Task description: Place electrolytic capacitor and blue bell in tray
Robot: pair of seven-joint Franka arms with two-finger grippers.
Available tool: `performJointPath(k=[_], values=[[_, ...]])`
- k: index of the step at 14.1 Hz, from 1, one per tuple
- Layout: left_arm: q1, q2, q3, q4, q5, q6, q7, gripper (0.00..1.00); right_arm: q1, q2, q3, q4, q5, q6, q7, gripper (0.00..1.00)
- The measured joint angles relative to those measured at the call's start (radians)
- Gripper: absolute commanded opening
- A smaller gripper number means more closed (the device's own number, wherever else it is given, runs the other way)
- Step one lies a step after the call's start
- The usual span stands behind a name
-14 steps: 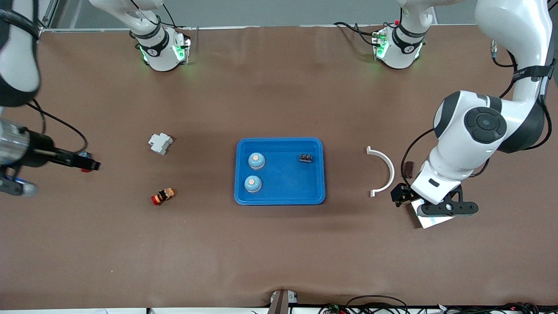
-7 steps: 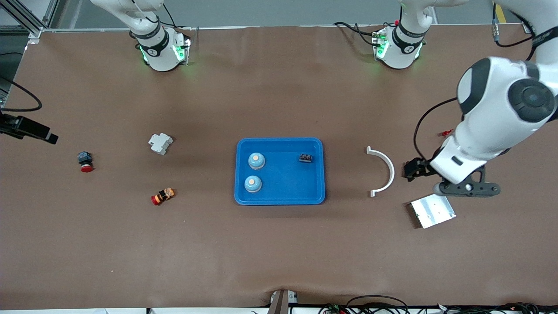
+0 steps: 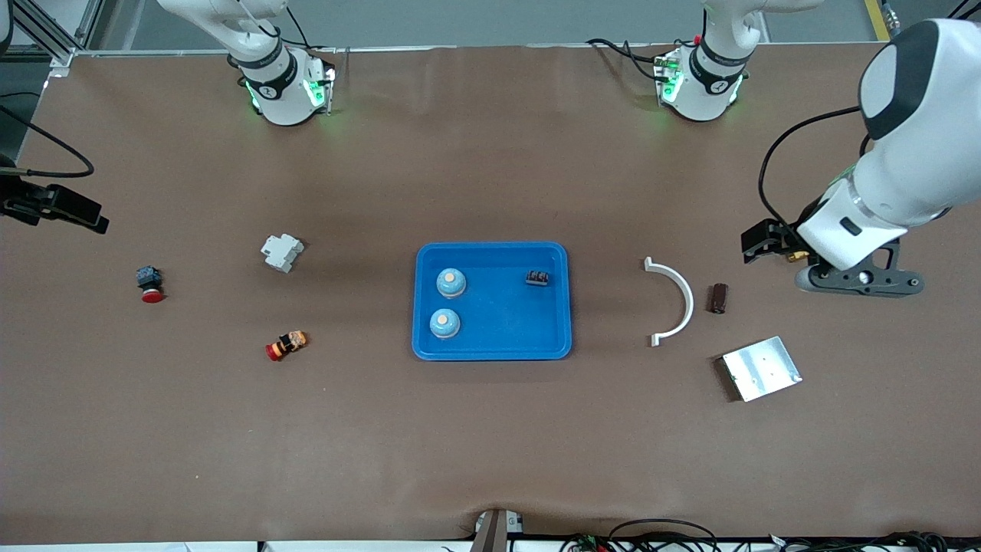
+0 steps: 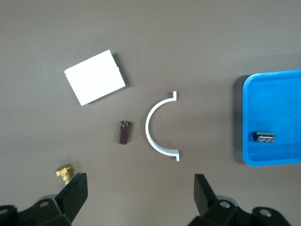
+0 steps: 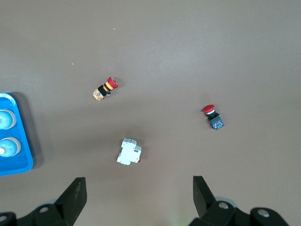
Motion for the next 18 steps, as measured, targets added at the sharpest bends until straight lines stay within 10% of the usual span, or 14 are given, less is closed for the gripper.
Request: performJointPath(k=[10,18], values=[[0.138,-0.009,0.005,-0.105,-0.001,0.0,0.103,1.0,0.001,-0.03,0.0,-0.046,0.003,0.022,-0.001,1.0],[0.166,-0.111,0.006,-0.727,0.0,0.707,0.197,1.0,0.002,-0.031,0.0,-0.046,0.02,0.031,0.0,1.0]])
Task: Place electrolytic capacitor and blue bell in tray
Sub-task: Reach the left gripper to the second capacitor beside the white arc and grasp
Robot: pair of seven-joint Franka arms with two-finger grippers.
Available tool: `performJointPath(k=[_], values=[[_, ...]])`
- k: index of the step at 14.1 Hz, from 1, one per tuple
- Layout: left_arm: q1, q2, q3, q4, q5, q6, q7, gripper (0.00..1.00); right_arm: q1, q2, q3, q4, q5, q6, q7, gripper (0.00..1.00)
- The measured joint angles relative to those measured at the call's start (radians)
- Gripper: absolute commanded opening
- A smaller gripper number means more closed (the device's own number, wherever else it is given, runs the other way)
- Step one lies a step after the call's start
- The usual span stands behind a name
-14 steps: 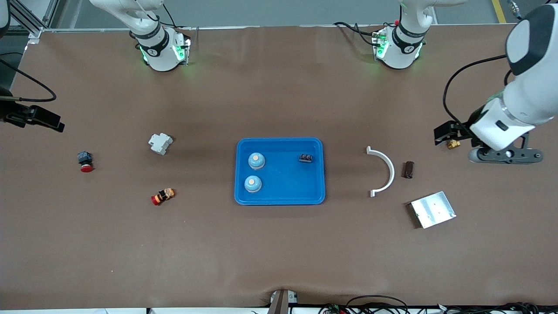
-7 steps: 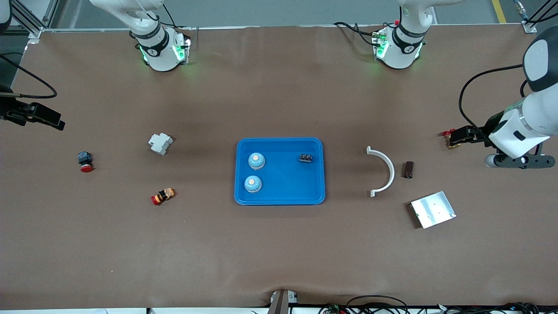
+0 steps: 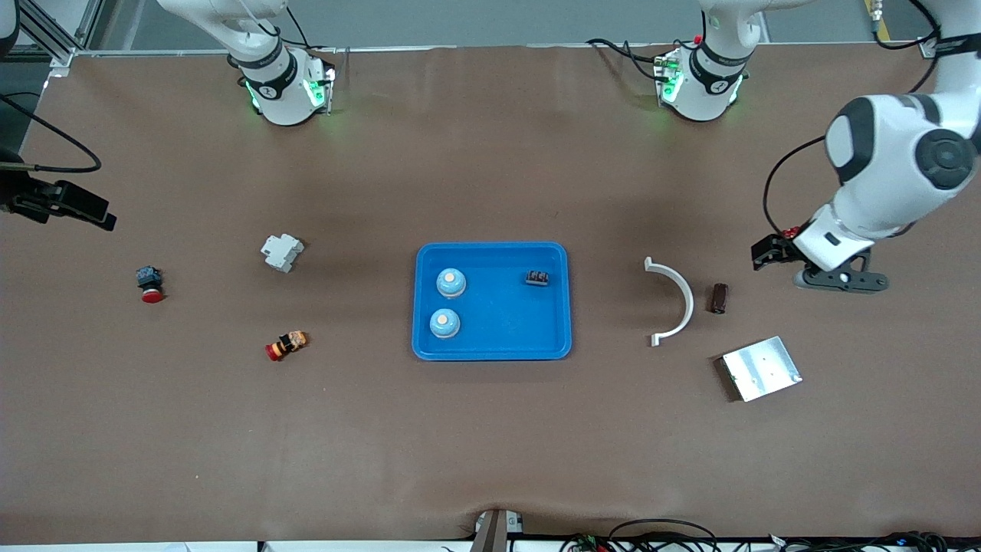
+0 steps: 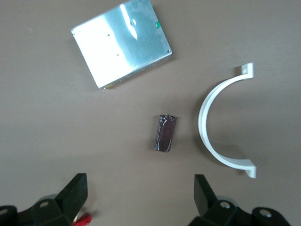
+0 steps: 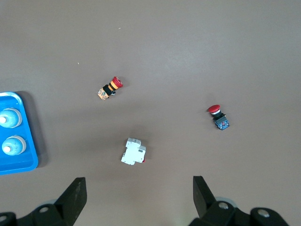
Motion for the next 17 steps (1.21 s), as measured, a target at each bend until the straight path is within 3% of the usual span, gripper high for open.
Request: performJointPath(k=[2,5,10,17], values=[[0.0,0.008,-0.001,-0.104,0.0,0.131,0.006,1.0,-0.003,0.0,-0.004,0.0,0.009,0.0,0.0,1.0],[0.0,0.049,-0.001,-0.148,0.0,0.215,0.019,1.0,-0.006,0.0,-0.006,0.0,0.012,0.013,-0.001,1.0],[-0.001,0.177,-0.003,-0.143,0.0,0.354,0.019,1.0,-0.006,-0.001,-0.005,0.008,0.01,0.019,-0.036,1.0],[-0.017,0.362,-0.008,-0.057,0.0,0.475,0.019,1.0,-0.007,-0.002,-0.006,0.009,0.007,0.02,-0.055,1.0]])
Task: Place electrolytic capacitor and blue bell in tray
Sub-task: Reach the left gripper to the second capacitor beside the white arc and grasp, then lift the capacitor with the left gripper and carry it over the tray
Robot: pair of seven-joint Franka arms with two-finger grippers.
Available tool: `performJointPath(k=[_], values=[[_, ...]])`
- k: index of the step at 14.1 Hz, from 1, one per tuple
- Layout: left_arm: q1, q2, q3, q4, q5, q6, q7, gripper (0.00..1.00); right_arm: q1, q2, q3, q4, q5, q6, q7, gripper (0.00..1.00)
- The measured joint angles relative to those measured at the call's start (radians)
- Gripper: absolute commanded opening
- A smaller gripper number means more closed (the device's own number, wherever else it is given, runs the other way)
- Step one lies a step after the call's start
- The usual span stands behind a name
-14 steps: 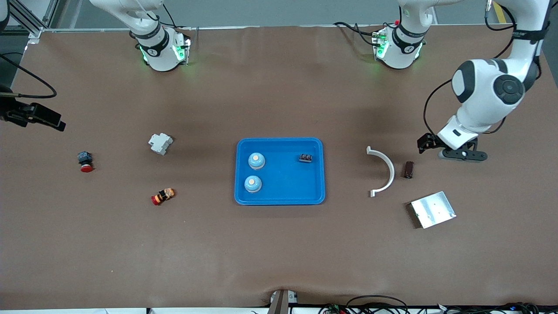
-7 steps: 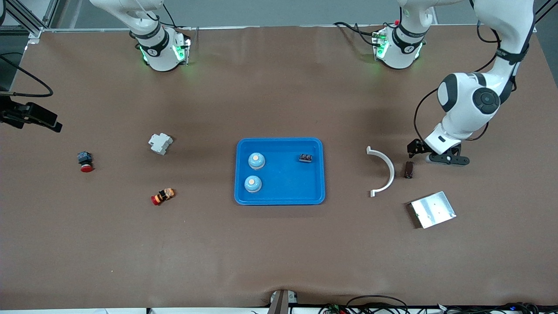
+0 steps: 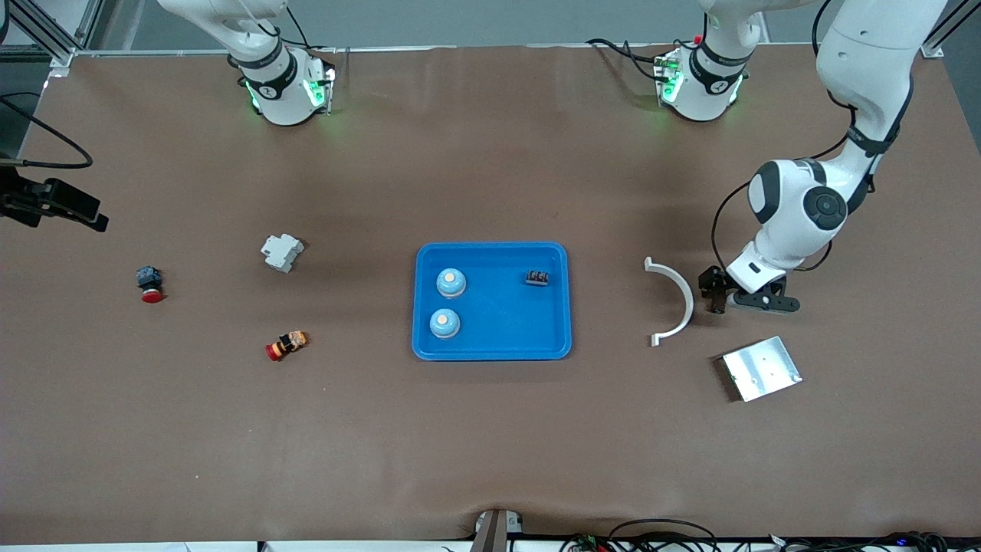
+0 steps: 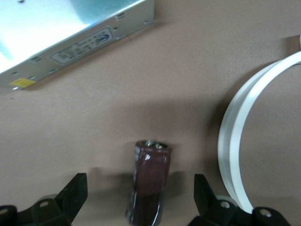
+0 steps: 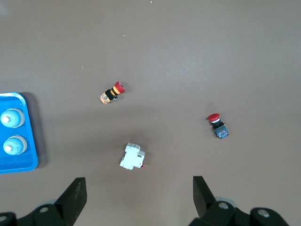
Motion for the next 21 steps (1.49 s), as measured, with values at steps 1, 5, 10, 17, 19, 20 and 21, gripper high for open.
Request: performJointPath(k=[1,5,10,17,19,20,21], values=[[-0.002,0.011,0.0,0.007,0.0,0.004,0.0,0.92,0.0,0.0,0.0,0.003,-0.001,0.001,-0.001,1.0],[-0.003,0.017,0.0,0.016,0.0,0.005,0.0,0.0,-0.001,-0.006,-0.001,0.022,-0.001,0.002,-0.002,1.0],[0.004,0.007,0.006,0.017,0.0,0.004,0.018,0.0,-0.001,-0.006,-0.001,0.022,-0.001,0.025,-0.015,1.0],[0.009,-0.089,0.006,0.094,0.0,-0.259,0.008,0.0,-0.002,-0.006,-0.002,0.021,-0.002,0.022,-0.019,1.0],[0.007,-0.14,-0.001,0.17,0.0,-0.418,-0.066,0.0,-0.003,-0.006,-0.002,0.019,-0.002,0.022,-0.02,1.0],[0.004,-0.159,-0.017,0.205,0.0,-0.474,-0.137,0.0,-0.003,-0.006,-0.002,0.016,-0.002,0.022,-0.02,1.0],[0.0,-0.171,-0.045,0.233,0.0,-0.506,-0.237,0.0,-0.003,-0.006,-0.002,0.013,-0.002,0.022,-0.02,1.0]])
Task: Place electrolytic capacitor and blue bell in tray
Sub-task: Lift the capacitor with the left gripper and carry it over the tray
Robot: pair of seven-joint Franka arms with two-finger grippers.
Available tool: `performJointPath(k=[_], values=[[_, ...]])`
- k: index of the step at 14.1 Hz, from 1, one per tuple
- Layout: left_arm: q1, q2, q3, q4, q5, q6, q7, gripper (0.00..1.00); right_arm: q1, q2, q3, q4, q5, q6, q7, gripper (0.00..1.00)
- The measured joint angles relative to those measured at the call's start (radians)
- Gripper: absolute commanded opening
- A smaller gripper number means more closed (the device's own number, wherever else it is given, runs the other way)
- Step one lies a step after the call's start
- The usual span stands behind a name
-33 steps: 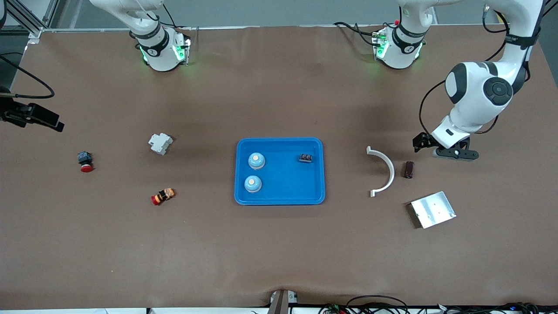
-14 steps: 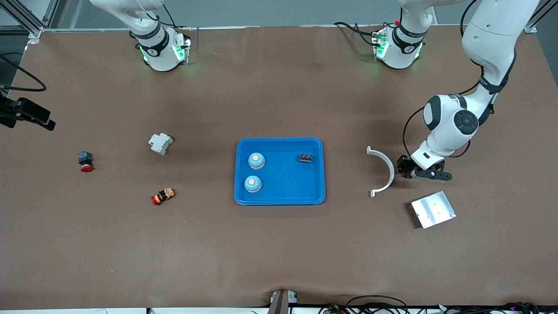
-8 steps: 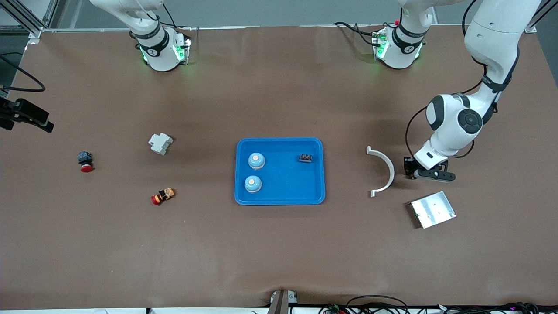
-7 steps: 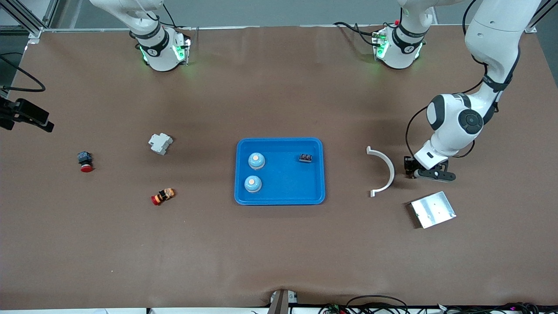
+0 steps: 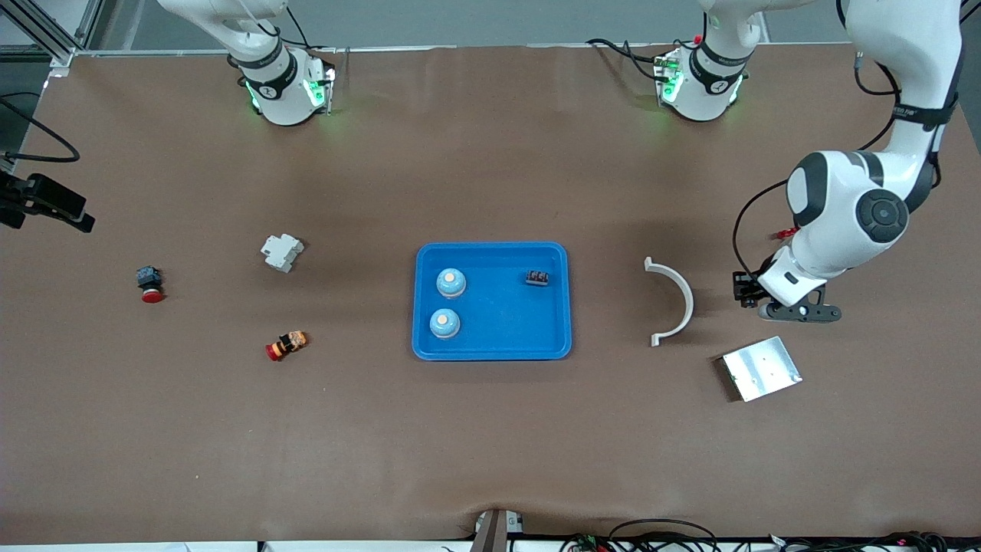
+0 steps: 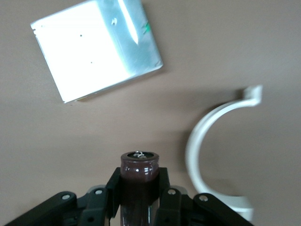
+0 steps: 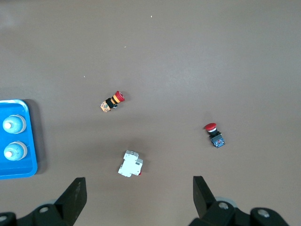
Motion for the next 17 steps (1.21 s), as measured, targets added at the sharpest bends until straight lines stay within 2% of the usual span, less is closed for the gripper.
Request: performJointPath(k=[3,7,11,15,17], values=[[-0.02,-0.006,-0.095,0.038,0.0,-0.016,-0.323,0.0,0.0,0.0,0.001,-0.005,0.0,0.0,0.0,1.0],[-0.032,-0.004,-0.174,0.067,0.0,-0.016,-0.78,0.0,0.0,0.0,0.0,-0.005,0.0,0.0,0.0,1.0],[-0.122,0.031,-0.185,0.105,0.005,-0.016,-1.165,0.0,-0.001,0.001,-0.001,-0.006,0.0,0.0,0.0,1.0],[-0.222,0.108,-0.186,0.184,0.11,-0.016,-1.5,0.0,-0.002,0.002,-0.001,-0.006,0.0,0.0,0.0,1.0],[-0.261,0.157,-0.186,0.24,0.122,-0.016,-1.619,0.0,-0.006,0.002,-0.001,-0.006,0.0,0.0,0.0,1.0]])
